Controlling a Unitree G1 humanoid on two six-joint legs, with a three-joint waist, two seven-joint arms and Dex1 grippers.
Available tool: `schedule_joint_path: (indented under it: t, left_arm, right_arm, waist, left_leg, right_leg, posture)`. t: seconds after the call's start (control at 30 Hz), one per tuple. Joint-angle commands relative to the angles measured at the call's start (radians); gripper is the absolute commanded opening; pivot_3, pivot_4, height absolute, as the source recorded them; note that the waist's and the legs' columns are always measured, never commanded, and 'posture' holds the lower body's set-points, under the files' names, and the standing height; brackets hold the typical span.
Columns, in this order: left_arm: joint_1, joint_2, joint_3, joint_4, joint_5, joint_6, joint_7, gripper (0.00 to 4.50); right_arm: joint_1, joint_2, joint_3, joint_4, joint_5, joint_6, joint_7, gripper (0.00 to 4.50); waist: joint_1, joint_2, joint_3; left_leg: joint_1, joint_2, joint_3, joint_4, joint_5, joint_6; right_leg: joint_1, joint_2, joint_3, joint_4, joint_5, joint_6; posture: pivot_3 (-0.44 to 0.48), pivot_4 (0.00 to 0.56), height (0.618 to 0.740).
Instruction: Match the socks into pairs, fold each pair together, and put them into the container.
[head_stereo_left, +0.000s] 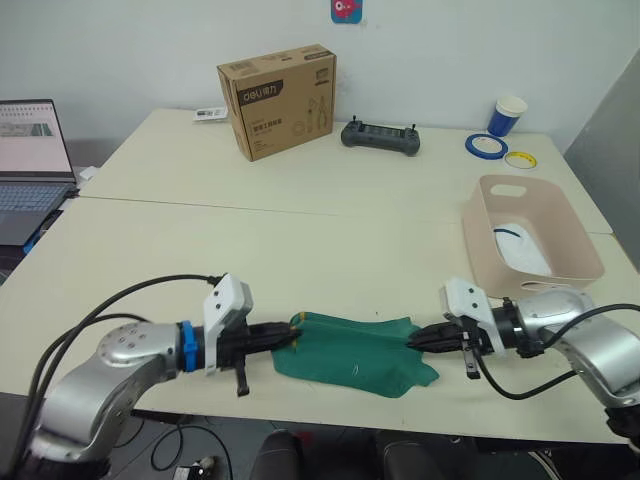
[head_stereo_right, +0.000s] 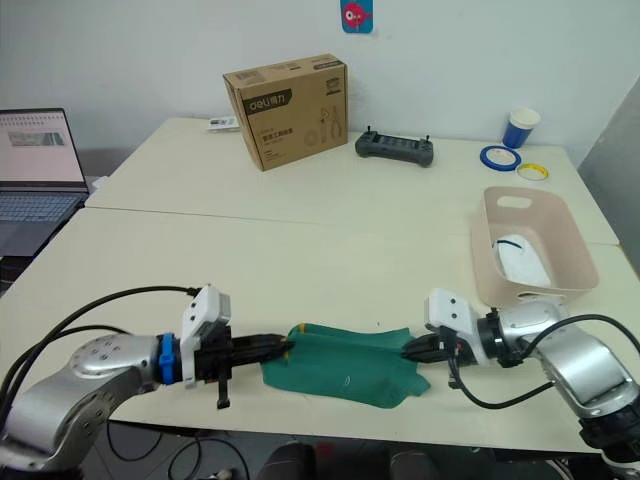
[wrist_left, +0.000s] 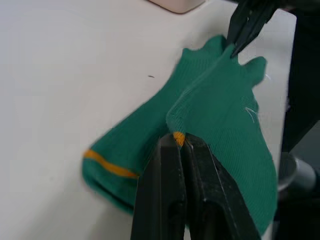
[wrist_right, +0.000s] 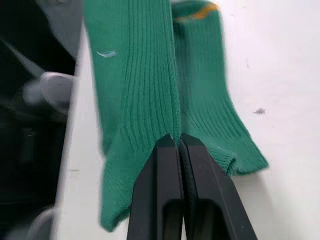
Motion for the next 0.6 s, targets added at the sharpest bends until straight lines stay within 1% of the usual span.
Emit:
schedule_joint_path:
  t: [0.03, 0.13, 0.17, 0.23, 0.33, 0.5, 0.53, 0.57, 0.6]
  left_arm:
    - [0.021, 0.001, 0.053, -0.081, -0.072, 0.034, 0.045, 0.0]
    - [0.009, -0.013, 0.016, -0.06, -0.036, 0.012, 0.084, 0.0]
    - [0.006, -0.014, 0.007, -0.054, -0.029, 0.007, 0.091, 0.0]
    - [0.004, -0.015, -0.008, -0.046, -0.018, -0.001, 0.098, 0.0]
    - [0.009, -0.006, -0.05, -0.025, 0.026, -0.016, 0.102, 0.0]
    - [-0.022, -0.032, -0.104, 0.006, 0.035, -0.017, 0.112, 0.0]
    - [-0.029, -0.037, -0.116, 0.012, 0.04, -0.022, 0.113, 0.0]
    - [-0.034, -0.04, -0.123, 0.015, 0.043, -0.025, 0.113, 0.0]
    - [-0.041, -0.043, -0.13, 0.017, 0.044, -0.027, 0.111, 0.0]
  right_arm:
    - [0.003, -0.038, -0.041, -0.084, 0.078, 0.049, 0.032, 0.01]
    - [0.009, -0.029, 0.007, -0.055, 0.019, 0.016, 0.001, 0.01]
    - [0.01, -0.025, 0.02, -0.045, 0.0, 0.004, -0.007, 0.01]
    - [0.015, -0.014, 0.041, -0.018, -0.032, -0.016, -0.025, 0.01]
    - [0.035, -0.033, 0.074, 0.031, -0.091, -0.062, -0.021, 0.01]
    - [0.052, -0.056, 0.054, 0.036, -0.077, -0.056, 0.002, 0.01]
    - [0.06, -0.06, 0.054, 0.029, -0.075, -0.055, 0.003, 0.47]
    - [0.065, -0.064, 0.053, 0.023, -0.075, -0.054, 0.004, 0.69]
    - [0.071, -0.069, 0.051, 0.019, -0.077, -0.054, 0.004, 1.01]
  waist:
    - [0.001, 0.0, 0.0]
    - [0.001, 0.0, 0.0]
    - [0.0, 0.0, 0.0]
    - [0.0, -0.001, 0.0]
    - [0.0, -0.001, 0.0]
    - [0.0, 0.0, 0.0]
    - [0.0, 0.0, 0.0]
    - [0.0, 0.0, 0.0]
    - [0.0, 0.0, 0.0]
  left_leg:
    - [0.0, 0.0, 0.0, 0.0, 0.0, 0.0]
    - [0.006, 0.0, 0.0, 0.001, 0.0, 0.0]
    - [0.011, -0.001, 0.002, 0.001, 0.0, 0.0]
    - [0.016, -0.001, 0.002, 0.0, 0.0, 0.0]
    - [0.016, -0.001, 0.003, 0.0, 0.0, 0.0]
    - [0.015, 0.0, 0.002, -0.001, 0.0, 0.0]
    - [0.015, 0.0, 0.001, -0.001, 0.0, 0.0]
    - [0.015, 0.0, 0.001, -0.001, 0.0, 0.0]
    - [0.015, 0.0, 0.001, -0.001, 0.0, 0.0]
  right_leg:
    - [0.0, 0.0, 0.0, 0.0, 0.0, 0.0]
    - [0.007, 0.0, 0.0, -0.001, 0.0, 0.0]
    - [0.01, -0.001, 0.001, -0.001, -0.003, -0.006]
    - [0.015, -0.001, 0.001, -0.002, -0.004, -0.008]
    - [0.014, -0.001, 0.001, -0.002, -0.004, -0.008]
    - [0.014, -0.001, 0.0, -0.001, -0.004, -0.007]
    - [0.014, -0.001, 0.0, -0.001, -0.004, -0.007]
    - [0.014, -0.001, 0.0, -0.001, -0.004, -0.007]
    - [0.014, -0.001, 0.0, -0.001, -0.004, -0.007]
  posture:
    - [0.0, 0.15, 0.74]
    - [0.0, 0.15, 0.74]
    - [0.0, 0.15, 0.74]
    - [0.0, 0.15, 0.74]
    - [0.0, 0.15, 0.74]
    - [0.0, 0.15, 0.74]
    - [0.0, 0.15, 0.74]
    - [0.0, 0.15, 0.74]
    - [0.0, 0.15, 0.74]
